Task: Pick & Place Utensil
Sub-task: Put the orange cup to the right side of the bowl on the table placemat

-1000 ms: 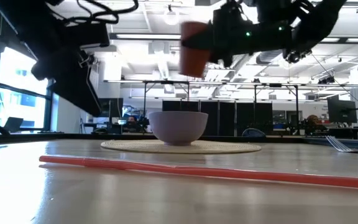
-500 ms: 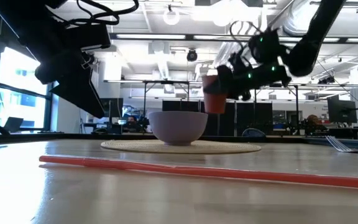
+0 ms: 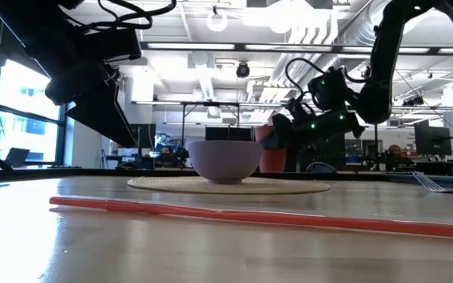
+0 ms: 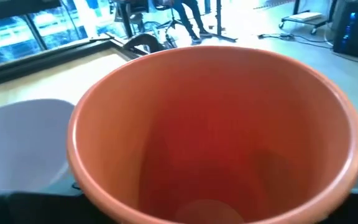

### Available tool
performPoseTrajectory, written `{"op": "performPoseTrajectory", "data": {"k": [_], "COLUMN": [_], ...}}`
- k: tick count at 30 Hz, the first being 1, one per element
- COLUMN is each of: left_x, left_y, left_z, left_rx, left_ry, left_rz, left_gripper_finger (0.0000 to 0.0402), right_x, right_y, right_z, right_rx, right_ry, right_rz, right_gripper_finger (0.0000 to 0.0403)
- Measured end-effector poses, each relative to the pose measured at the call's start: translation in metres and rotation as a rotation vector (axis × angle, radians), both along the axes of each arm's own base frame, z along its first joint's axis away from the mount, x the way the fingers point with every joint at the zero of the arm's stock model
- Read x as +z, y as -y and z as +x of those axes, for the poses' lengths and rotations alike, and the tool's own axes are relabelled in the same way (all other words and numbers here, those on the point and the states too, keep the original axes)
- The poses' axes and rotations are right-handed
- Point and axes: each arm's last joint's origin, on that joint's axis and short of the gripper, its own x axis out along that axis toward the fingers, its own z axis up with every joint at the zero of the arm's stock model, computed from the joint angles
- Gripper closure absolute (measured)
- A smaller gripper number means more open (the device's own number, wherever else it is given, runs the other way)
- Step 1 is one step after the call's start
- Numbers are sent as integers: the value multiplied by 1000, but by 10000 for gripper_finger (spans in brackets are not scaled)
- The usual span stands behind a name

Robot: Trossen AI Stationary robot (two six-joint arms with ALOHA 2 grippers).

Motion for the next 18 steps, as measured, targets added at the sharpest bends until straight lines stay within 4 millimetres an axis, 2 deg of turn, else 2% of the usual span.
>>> {"op": "performPoseTrajectory", "data": {"k": [9, 18], "left_x": [0, 0], "left_y": [0, 0], "left_z": [0, 0], "left_rx": [0, 0], "left_ry": [0, 0], "left_rz": [0, -1], "left_gripper_finger": [23, 23], "right_x": [-6, -7], "right_y": [0, -1], "right_z": [-1, -1], "right_rx": [-28, -2], "right_ry": [-83, -77], "right_rz": [-21, -4], "right_gripper_finger": [88, 88]}}
